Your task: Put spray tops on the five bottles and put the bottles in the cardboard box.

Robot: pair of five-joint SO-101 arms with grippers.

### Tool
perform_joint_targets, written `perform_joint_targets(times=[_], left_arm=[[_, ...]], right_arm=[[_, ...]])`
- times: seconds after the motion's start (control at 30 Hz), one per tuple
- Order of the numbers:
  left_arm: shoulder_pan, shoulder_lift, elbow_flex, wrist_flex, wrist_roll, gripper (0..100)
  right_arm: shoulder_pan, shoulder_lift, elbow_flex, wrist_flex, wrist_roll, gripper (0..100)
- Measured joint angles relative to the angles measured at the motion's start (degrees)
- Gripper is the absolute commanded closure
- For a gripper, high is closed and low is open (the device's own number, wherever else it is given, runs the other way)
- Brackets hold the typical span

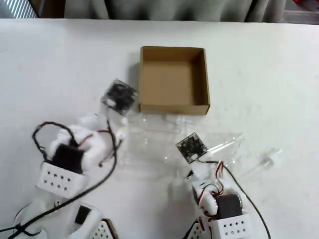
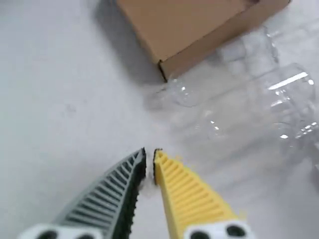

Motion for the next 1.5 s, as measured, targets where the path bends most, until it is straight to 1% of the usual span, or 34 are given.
perform_joint_targets(times=[0.03,0.2,0.3,0.37,0.43,0.53,0.63,0.73,0.87,0.97,1.03,1.2,1.43,1.5], left_arm=[[1.49,-0.09,1.05,-0.44,0.0,94],[6.86,-0.09,9.32,-7.56,0.0,94],[7.21,0.0,10.99,-8.53,0.0,94],[7.21,0.0,11.6,-8.7,0.0,90],[5.98,0.0,11.69,-8.88,0.0,84],[1.41,0.0,11.69,-9.23,0.0,78],[-1.32,0.0,11.69,-9.23,0.0,77],[-1.76,0.0,11.69,-9.32,0.0,77],[-4.66,0.0,11.69,-10.73,5.27,77],[-8.53,0.0,11.69,-12.75,9.58,77],[-9.76,0.0,11.69,-13.19,11.25,77],[-9.67,0.0,13.89,-13.71,11.96,77],[-6.24,0.0,13.89,-12.92,11.96,77],[-5.71,0.0,13.89,-12.31,10.37,77]], right_arm=[[0.0,0.0,0.0,0.0,0.0,98.1],[0.0,0.0,0.0,0.0,0.0,98.1],[0.0,-0.09,0.0,0.0,0.0,98.1],[0.0,-0.09,0.0,0.0,0.0,98.1],[-0.62,-0.09,0.0,0.0,0.0,98.1],[-1.23,-0.09,0.0,0.0,0.0,98.2],[-1.41,-0.09,0.0,0.0,0.18,98.2],[-0.97,-0.09,-1.05,0.09,0.26,98.1],[5.89,-0.53,-6.07,-0.44,0.26,98.1],[7.38,-0.53,-7.74,-4.75,0.18,98.1],[8.35,-0.53,-7.91,-7.47,0.26,98.1],[11.96,-0.53,-8.09,-10.73,0.18,98.2],[16.53,-0.26,-3.87,-12.4,0.88,98.2],[16.97,-0.35,-3.87,-12.4,0.88,98.2]])
